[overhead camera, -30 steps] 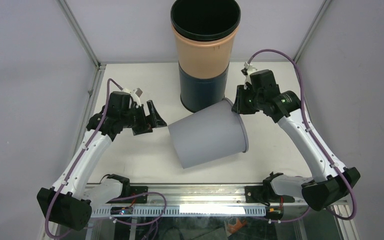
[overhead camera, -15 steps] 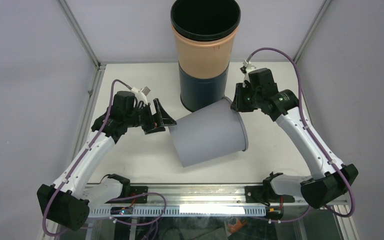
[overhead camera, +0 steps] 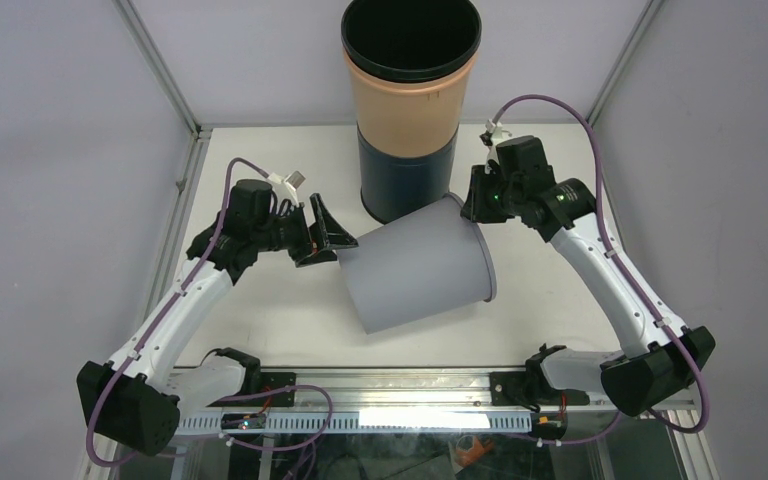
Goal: Turn the large container upside down
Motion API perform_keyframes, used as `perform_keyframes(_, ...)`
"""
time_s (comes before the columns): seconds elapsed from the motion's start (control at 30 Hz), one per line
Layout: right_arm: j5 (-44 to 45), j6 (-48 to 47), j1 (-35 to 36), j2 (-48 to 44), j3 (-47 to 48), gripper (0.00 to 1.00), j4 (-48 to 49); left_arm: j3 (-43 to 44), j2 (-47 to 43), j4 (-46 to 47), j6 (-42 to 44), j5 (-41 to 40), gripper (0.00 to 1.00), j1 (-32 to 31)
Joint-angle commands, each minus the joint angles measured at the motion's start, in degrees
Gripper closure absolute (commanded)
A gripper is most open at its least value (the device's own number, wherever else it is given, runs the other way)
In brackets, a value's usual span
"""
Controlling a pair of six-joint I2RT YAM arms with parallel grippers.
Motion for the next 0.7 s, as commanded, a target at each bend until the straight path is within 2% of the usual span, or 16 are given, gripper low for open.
perform_keyframes(0.0, 2.37, -0.92, 0.08, 1.23, -2.08, 0.74, -4.47, -0.91, -0.22, 4.55, -4.03, 4.45, 0.16, -0.85)
perform_keyframes(0.2, 2.37, -0.64, 0.08, 0.83, -2.93, 0.74, -4.18, -1.54, 0.51, 4.59, -3.65, 5.55, 0.17, -1.37)
perform_keyframes(0.47, 3.78, -0.99, 0.16, 0.22, -3.52, 0.74, -4.42, -1.00, 0.04, 4.36, -4.33, 2.53, 0.17, -1.46)
perform_keyframes(0.67, 7.35, -1.48, 0.00, 0.19, -4.02, 0.67, -4.62, -1.13, -2.19, 9.69, -9.49, 0.90, 0.17, -1.51)
